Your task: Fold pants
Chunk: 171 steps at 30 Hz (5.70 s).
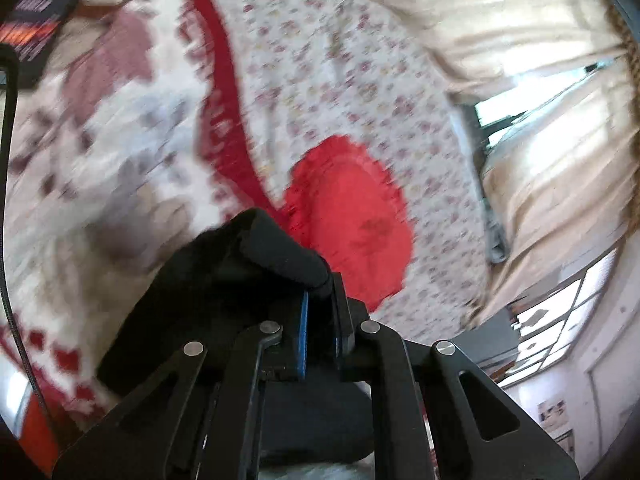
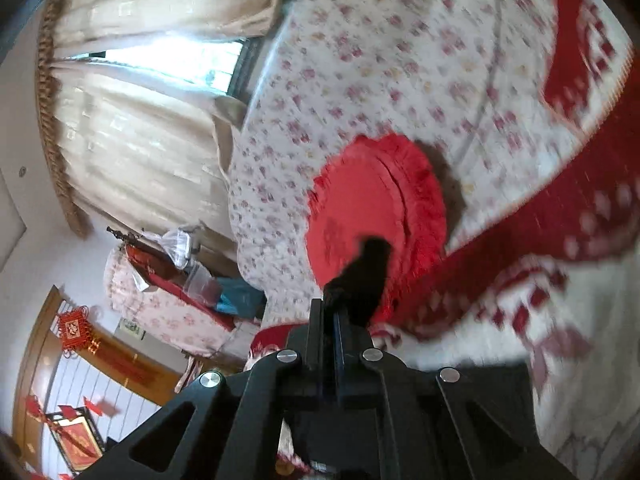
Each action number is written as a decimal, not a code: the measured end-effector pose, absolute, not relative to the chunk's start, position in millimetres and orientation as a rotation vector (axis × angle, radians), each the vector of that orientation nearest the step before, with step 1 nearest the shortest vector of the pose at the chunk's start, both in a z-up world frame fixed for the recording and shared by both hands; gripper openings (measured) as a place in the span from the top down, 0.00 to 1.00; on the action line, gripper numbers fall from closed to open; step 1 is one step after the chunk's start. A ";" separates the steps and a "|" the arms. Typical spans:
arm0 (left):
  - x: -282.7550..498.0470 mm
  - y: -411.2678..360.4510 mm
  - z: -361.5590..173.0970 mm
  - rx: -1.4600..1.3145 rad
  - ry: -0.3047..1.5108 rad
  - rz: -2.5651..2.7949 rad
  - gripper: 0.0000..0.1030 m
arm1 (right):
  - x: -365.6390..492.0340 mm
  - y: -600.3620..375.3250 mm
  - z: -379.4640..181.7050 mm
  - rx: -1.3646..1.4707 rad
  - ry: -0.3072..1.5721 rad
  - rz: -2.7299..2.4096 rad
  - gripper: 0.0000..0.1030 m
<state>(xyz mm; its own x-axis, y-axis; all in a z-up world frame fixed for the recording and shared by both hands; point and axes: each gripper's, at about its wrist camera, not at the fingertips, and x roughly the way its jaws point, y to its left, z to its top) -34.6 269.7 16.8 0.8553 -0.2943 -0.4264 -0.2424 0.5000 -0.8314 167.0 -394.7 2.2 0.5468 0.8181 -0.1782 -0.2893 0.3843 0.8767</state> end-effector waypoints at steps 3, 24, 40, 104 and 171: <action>-45.8 265.2 -35.1 -1.107 0.686 0.008 0.93 | 151.8 -397.4 -52.7 0.929 0.814 0.751 0.97; -84.9 266.1 -104.2 -1.260 0.751 0.054 0.93 | 120.4 -425.8 -128.7 0.961 0.909 0.634 0.97; -87.4 261.7 -119.8 -1.277 0.717 0.055 0.91 | 105.4 -443.1 -126.9 0.919 0.850 0.575 0.96; -76.9 214.5 -13.3 -0.557 0.604 0.347 0.75 | 120.3 -369.6 -29.0 0.547 0.679 0.522 0.92; 8.2 242.9 -77.9 -0.627 0.706 0.321 0.71 | 206.0 -413.7 -98.3 0.796 0.863 0.556 0.95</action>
<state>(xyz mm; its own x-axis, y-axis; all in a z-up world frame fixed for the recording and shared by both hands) 8.2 242.9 -77.9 0.7234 0.0664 -0.6872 -0.4737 0.7719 -0.4241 206.0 -413.7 -98.3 0.5428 0.7102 -0.4484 -0.1145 0.5914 0.7982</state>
